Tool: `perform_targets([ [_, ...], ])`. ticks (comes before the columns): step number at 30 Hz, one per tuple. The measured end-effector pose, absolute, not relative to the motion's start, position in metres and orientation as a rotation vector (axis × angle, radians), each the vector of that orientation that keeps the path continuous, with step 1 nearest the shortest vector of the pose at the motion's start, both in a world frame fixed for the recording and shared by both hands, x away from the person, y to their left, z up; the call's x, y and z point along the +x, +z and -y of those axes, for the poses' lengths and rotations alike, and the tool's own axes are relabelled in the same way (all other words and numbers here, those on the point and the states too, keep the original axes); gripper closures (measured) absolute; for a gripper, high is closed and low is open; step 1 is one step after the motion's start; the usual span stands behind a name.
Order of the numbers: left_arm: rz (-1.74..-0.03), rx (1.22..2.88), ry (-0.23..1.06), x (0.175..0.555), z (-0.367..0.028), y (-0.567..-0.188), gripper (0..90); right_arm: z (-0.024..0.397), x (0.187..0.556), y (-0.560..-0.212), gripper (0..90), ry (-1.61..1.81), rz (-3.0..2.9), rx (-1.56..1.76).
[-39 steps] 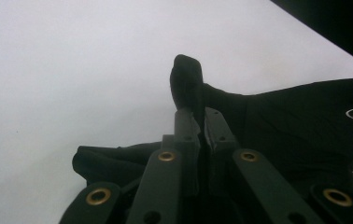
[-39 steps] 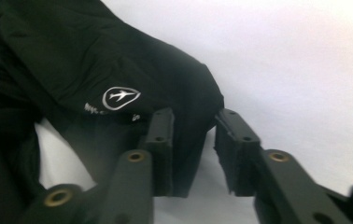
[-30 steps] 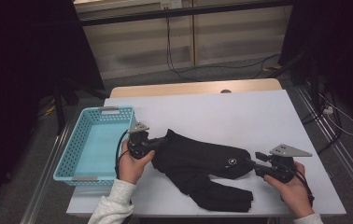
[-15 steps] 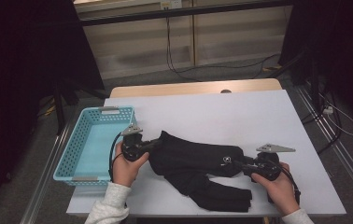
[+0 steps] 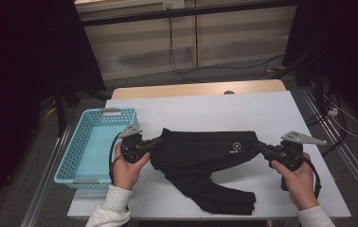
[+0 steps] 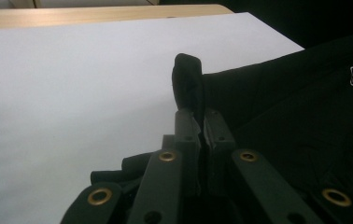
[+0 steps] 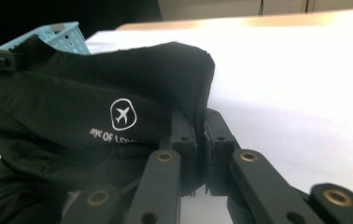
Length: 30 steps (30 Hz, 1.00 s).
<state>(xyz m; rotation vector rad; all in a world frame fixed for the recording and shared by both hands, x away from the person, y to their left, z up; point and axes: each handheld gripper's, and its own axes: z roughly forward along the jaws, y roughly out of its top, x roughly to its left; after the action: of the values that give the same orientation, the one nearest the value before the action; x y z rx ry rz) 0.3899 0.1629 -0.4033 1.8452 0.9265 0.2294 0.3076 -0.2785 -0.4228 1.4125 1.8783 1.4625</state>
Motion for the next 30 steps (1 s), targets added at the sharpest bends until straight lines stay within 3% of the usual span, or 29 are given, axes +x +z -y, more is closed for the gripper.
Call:
perform_targets([
  [15,-0.935,1.805,0.265,0.39,-0.173,-0.397,86.2,0.271,0.312,-0.421,85.4,1.413,-1.913,1.354],
  [30,-0.852,1.771,0.217,0.392,-0.151,-0.378,86.4,0.299,0.309,-0.38,87.0,1.422,-1.797,1.297],
])
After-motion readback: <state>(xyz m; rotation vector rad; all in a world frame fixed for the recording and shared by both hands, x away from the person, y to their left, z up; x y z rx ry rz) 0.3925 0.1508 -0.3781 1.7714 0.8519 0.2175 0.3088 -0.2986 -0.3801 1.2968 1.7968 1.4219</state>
